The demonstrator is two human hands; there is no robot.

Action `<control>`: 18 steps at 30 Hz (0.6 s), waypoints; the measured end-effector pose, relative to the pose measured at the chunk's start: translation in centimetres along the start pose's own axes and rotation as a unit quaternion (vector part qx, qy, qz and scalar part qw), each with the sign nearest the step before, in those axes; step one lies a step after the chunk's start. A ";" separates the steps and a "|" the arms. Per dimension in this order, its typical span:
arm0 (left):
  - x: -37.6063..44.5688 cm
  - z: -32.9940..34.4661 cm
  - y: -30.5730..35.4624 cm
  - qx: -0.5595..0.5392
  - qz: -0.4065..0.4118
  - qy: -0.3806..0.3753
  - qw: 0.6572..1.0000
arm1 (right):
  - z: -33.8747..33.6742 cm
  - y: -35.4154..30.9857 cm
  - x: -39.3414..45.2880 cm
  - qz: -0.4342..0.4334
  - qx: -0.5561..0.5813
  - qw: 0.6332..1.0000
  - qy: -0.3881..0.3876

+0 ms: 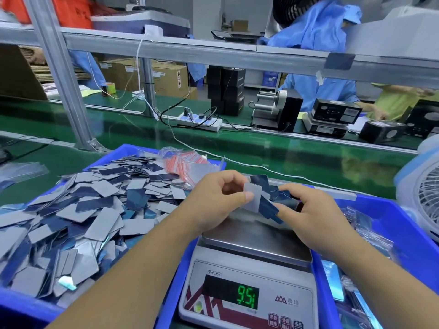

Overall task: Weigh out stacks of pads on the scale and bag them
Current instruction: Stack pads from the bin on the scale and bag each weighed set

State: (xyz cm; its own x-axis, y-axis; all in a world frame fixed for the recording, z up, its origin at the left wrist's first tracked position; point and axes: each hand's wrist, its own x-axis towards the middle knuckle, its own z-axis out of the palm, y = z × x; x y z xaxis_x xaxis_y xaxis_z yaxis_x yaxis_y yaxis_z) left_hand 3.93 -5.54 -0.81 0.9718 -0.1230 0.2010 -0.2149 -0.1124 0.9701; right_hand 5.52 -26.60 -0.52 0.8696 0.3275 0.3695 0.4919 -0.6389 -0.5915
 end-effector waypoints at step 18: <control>0.0 -0.7 -0.3 0.112 -0.046 0.008 0.993 | -0.2 -0.7 -0.3 -0.012 -0.024 0.997 -0.075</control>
State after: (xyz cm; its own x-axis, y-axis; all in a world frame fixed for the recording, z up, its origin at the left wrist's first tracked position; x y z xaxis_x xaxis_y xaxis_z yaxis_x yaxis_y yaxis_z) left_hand 4.08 -4.78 -0.95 0.9893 -0.0865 0.1176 -0.1403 -0.3399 0.9300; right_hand 4.97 -26.40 -0.10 0.8565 0.4400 0.2698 0.5123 -0.6613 -0.5479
